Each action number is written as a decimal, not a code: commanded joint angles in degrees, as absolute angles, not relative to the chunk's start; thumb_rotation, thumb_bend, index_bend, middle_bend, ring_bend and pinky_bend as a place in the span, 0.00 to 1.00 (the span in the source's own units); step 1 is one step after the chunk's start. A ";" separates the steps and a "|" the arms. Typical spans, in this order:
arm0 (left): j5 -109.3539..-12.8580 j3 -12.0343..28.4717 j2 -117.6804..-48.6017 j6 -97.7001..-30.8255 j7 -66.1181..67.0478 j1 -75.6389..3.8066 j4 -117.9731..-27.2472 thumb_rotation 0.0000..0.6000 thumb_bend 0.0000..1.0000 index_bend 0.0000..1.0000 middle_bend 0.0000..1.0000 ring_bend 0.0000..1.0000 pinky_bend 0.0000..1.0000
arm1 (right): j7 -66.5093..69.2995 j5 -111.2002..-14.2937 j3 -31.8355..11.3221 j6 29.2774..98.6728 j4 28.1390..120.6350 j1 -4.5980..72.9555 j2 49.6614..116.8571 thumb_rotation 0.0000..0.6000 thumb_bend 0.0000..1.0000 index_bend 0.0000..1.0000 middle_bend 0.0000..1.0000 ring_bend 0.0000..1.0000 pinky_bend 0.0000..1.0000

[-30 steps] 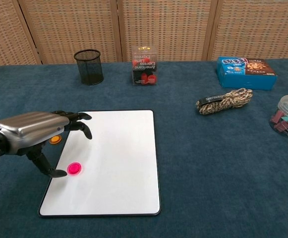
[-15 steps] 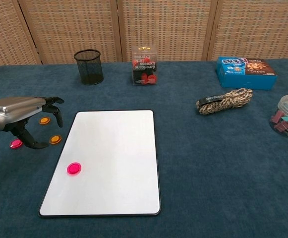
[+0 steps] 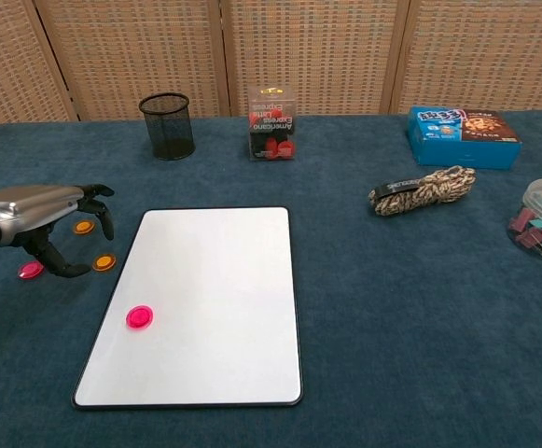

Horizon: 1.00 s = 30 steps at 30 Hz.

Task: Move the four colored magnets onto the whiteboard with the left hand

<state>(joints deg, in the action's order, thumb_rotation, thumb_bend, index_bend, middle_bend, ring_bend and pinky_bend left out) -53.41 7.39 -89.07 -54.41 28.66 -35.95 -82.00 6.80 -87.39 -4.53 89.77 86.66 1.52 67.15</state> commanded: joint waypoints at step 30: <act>-52.30 8.07 -88.90 -55.66 28.08 -37.45 -84.45 1.00 0.33 0.52 0.00 0.00 0.00 | 7.62 -87.15 -4.55 89.45 86.90 1.55 66.94 1.00 0.24 0.00 0.00 0.00 0.00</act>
<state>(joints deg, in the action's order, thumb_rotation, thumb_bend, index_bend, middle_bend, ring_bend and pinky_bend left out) -51.17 7.55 -90.36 -55.04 28.84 -37.39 -82.09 7.62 -87.15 -4.55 89.45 86.91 1.55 66.94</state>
